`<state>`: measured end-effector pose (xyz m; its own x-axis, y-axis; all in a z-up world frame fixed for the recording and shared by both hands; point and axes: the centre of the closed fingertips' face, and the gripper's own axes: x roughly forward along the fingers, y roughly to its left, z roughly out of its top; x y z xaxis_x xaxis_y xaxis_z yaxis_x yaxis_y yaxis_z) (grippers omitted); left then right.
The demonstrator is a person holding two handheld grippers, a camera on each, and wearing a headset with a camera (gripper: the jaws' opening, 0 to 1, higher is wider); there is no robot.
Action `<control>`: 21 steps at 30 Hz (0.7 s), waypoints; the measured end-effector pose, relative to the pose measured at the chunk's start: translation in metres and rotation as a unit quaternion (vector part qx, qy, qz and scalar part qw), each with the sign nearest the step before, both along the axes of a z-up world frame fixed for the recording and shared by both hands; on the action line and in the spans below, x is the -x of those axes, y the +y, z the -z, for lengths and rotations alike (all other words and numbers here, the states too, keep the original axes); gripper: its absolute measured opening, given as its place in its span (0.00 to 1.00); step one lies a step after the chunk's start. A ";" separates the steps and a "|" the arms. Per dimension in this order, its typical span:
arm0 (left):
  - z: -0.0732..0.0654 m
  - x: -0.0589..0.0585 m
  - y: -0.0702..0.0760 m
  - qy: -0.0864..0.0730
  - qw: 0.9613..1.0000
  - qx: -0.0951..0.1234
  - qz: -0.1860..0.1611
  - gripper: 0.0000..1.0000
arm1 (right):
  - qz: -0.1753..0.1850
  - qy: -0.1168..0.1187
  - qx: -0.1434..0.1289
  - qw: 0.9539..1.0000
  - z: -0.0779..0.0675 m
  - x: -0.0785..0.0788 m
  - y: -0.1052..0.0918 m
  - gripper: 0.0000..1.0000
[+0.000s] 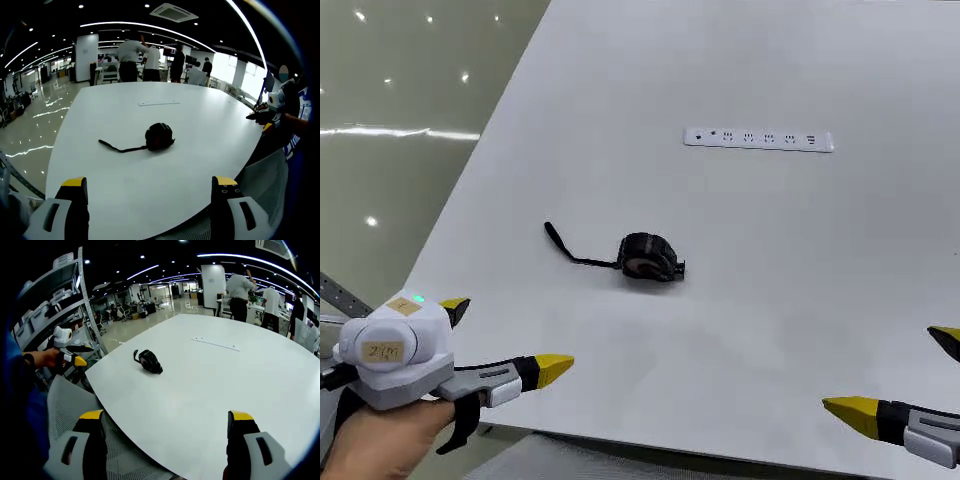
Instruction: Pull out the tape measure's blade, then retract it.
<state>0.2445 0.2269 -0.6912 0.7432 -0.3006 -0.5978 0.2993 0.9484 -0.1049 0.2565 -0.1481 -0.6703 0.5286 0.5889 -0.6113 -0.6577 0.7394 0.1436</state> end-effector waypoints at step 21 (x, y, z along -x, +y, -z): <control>0.000 -0.014 -0.004 -0.003 1.000 -0.002 0.009 1.00 | -0.013 -0.002 0.006 1.000 0.003 -0.013 0.005 0.98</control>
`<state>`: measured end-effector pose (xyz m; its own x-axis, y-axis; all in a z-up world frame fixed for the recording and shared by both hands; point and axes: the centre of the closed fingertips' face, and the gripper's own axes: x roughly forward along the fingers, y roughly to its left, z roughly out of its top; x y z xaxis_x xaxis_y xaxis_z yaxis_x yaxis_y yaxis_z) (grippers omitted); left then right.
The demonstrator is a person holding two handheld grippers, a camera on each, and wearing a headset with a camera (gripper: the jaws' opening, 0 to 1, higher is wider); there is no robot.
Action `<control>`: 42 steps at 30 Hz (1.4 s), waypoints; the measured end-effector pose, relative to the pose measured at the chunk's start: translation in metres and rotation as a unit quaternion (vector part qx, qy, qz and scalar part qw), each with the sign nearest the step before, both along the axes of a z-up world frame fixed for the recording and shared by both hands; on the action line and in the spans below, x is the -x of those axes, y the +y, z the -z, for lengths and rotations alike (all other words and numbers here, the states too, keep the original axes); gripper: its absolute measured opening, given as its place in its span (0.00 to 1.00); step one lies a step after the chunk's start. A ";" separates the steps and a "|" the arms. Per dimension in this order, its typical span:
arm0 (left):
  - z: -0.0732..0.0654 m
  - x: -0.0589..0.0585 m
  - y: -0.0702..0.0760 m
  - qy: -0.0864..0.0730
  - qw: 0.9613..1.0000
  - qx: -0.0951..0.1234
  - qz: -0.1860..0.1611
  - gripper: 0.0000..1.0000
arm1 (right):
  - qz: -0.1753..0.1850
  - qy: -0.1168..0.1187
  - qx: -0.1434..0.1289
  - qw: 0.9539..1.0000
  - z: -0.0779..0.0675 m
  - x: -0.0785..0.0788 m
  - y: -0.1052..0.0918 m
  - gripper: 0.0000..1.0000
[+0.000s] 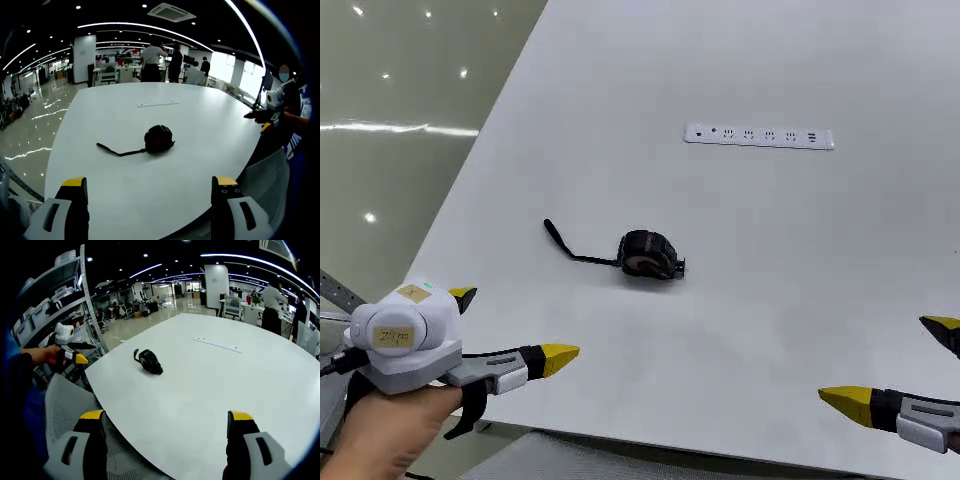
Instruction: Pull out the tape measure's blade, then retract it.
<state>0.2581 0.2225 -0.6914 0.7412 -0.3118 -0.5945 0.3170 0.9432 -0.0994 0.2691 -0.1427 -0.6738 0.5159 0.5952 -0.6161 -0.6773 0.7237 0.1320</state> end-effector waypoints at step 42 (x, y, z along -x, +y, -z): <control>0.015 -0.053 -0.030 0.002 0.999 -0.008 0.053 0.99 | -0.071 0.002 0.015 0.997 0.025 -0.042 0.037 0.93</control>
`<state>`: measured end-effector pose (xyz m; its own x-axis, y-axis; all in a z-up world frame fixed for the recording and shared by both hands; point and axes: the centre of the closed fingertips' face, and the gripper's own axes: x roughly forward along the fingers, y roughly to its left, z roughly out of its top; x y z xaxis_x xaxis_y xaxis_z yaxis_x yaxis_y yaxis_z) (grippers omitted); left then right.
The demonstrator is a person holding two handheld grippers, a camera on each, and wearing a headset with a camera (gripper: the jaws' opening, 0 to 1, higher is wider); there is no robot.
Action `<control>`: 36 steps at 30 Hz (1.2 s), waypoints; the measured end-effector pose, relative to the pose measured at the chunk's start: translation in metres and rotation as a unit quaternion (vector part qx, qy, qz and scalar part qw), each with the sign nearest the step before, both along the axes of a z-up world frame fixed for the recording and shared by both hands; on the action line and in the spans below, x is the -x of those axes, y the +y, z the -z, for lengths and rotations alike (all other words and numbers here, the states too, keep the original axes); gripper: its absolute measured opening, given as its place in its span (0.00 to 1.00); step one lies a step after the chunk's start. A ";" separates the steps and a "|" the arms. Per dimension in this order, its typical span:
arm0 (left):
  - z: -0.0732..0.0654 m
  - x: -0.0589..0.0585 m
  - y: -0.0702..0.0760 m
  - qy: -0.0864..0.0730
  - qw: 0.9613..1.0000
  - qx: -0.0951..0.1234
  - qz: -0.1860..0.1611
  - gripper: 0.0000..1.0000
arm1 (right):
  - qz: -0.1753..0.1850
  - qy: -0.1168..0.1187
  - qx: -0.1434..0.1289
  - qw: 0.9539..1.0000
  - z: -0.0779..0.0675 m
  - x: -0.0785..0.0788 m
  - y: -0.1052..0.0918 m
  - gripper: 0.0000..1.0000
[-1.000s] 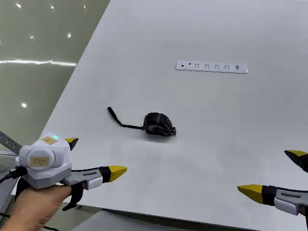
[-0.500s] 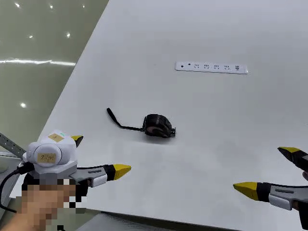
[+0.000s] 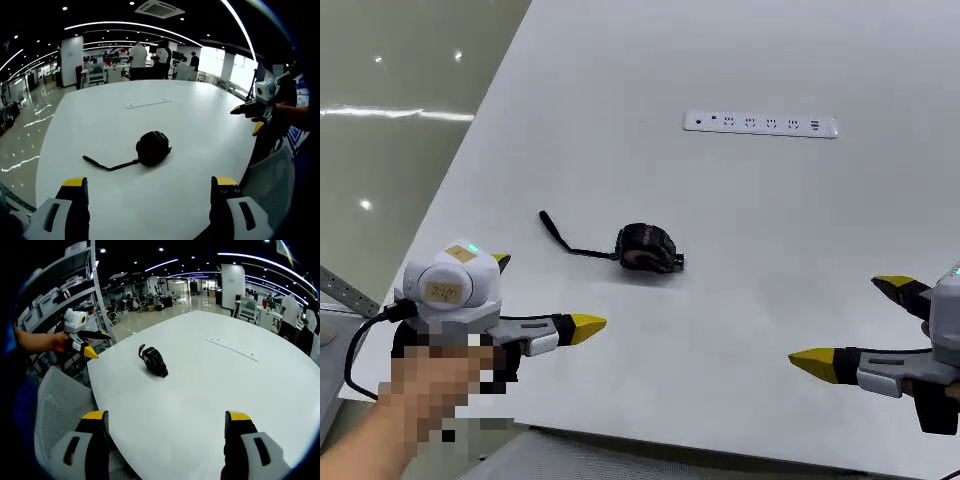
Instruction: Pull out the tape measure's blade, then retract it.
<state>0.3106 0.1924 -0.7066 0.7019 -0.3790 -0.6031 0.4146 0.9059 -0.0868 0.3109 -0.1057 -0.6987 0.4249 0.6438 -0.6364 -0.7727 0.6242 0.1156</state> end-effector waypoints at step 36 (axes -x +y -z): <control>0.019 -0.061 -0.043 -0.005 0.993 -0.040 0.107 0.94 | -0.099 0.006 0.024 0.995 0.034 -0.035 0.050 0.85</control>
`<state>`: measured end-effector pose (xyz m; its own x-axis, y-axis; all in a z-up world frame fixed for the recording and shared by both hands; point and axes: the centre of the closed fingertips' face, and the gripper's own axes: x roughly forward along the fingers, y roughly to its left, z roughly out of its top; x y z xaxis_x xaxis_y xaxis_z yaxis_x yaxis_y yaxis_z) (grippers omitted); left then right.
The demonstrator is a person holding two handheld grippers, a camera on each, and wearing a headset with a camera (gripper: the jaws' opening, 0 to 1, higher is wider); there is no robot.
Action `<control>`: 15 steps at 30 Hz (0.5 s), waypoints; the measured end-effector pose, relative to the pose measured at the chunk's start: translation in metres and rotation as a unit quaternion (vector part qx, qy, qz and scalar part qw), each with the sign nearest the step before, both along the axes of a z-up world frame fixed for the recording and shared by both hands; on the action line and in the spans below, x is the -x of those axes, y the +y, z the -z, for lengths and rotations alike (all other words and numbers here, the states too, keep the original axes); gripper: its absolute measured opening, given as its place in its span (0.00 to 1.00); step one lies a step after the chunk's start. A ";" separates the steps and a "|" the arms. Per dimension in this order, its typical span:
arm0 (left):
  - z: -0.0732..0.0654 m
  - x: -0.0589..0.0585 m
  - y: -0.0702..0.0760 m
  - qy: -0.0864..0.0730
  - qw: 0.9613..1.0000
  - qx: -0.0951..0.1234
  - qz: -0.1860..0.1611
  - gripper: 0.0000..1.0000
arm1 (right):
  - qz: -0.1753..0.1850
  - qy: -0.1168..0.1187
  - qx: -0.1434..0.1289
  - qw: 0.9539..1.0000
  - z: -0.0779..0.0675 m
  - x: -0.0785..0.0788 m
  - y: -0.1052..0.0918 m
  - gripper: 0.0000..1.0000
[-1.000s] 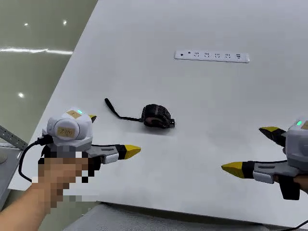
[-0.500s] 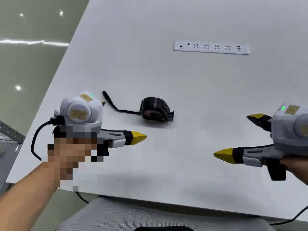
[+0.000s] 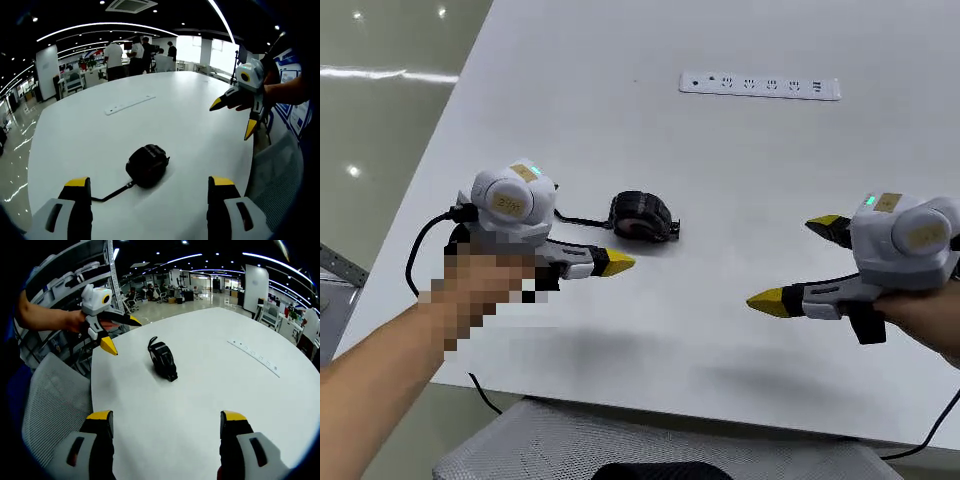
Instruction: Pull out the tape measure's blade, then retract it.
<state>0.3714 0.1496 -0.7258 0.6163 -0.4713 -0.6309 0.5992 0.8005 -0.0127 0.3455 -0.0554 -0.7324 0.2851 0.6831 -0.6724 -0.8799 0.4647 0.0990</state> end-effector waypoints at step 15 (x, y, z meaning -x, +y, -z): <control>0.016 -0.017 -0.014 0.007 0.998 -0.026 0.048 0.91 | -0.041 -0.002 0.014 0.999 0.016 -0.013 0.016 0.79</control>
